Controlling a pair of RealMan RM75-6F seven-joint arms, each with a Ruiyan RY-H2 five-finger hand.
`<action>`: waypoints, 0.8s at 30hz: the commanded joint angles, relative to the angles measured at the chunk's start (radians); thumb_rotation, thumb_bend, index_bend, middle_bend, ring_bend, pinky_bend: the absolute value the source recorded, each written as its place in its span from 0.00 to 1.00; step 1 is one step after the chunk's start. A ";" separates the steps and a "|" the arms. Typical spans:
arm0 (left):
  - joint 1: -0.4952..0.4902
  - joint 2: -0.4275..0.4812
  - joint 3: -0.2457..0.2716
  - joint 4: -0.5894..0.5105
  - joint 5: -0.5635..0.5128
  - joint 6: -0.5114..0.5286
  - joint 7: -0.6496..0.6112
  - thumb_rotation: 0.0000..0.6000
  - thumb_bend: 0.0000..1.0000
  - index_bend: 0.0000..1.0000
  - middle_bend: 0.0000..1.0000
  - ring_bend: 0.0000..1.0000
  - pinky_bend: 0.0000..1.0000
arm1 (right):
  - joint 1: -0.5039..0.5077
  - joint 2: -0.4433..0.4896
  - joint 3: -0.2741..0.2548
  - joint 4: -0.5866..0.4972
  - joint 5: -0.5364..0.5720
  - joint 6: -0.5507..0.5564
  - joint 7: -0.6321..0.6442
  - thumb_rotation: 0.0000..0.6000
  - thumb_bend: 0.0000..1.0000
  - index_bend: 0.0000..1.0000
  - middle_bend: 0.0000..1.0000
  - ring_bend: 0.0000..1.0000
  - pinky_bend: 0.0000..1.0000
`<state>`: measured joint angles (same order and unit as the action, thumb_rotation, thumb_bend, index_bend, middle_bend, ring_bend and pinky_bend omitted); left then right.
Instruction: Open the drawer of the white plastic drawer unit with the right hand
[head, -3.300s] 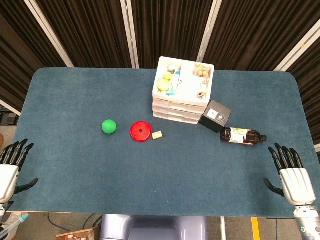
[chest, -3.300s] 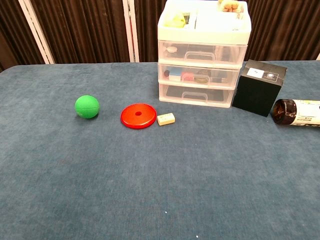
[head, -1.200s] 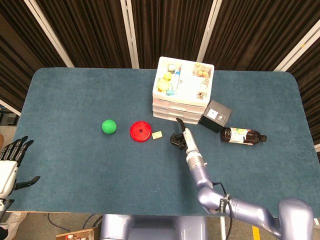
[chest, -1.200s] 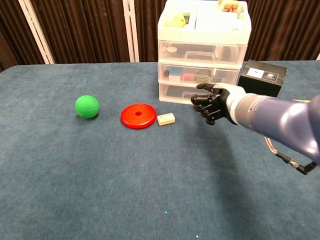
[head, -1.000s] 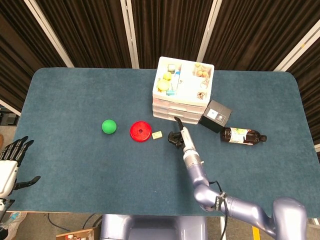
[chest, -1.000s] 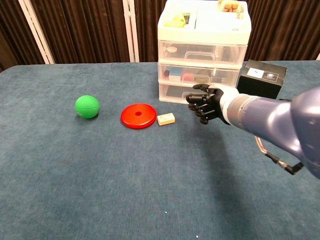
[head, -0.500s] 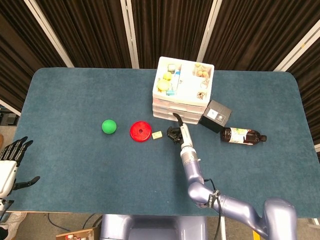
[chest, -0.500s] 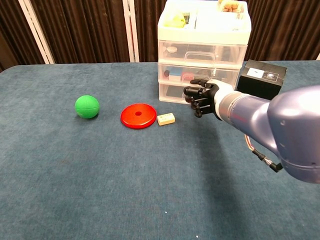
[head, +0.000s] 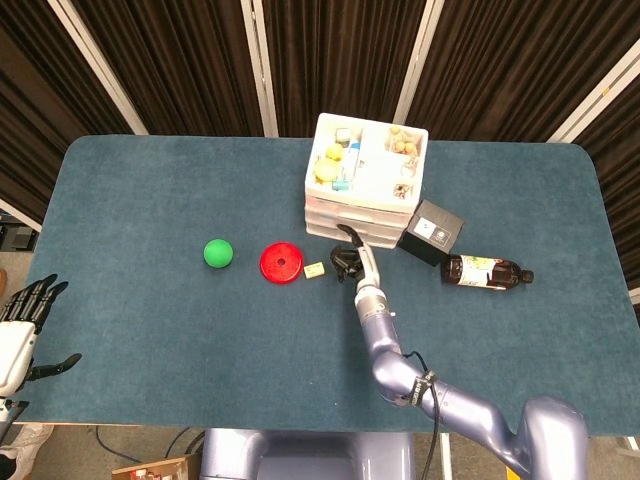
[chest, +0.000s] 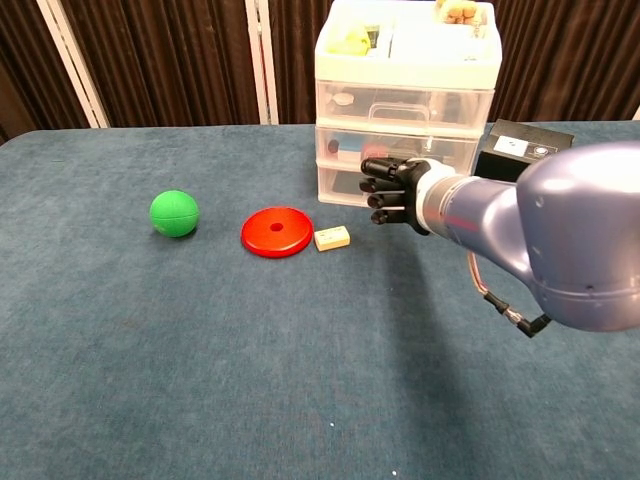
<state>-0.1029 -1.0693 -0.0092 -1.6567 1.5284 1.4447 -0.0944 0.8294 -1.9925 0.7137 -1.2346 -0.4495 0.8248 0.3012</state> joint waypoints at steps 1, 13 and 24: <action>0.000 0.000 0.000 0.000 -0.001 -0.001 -0.001 1.00 0.06 0.08 0.00 0.00 0.08 | 0.008 -0.003 0.008 0.007 0.016 -0.014 0.004 1.00 0.75 0.21 0.88 0.85 0.84; 0.000 0.001 0.001 -0.001 -0.001 -0.001 -0.001 1.00 0.06 0.08 0.00 0.00 0.08 | -0.010 0.021 -0.010 -0.059 0.042 -0.043 0.009 1.00 0.76 0.28 0.88 0.85 0.84; -0.001 -0.001 0.002 -0.001 0.000 -0.003 0.004 1.00 0.06 0.08 0.00 0.00 0.08 | -0.049 0.049 -0.048 -0.144 0.042 -0.031 0.016 1.00 0.76 0.29 0.88 0.85 0.84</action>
<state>-0.1043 -1.0704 -0.0071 -1.6577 1.5280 1.4414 -0.0901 0.7851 -1.9459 0.6712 -1.3735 -0.4084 0.7918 0.3169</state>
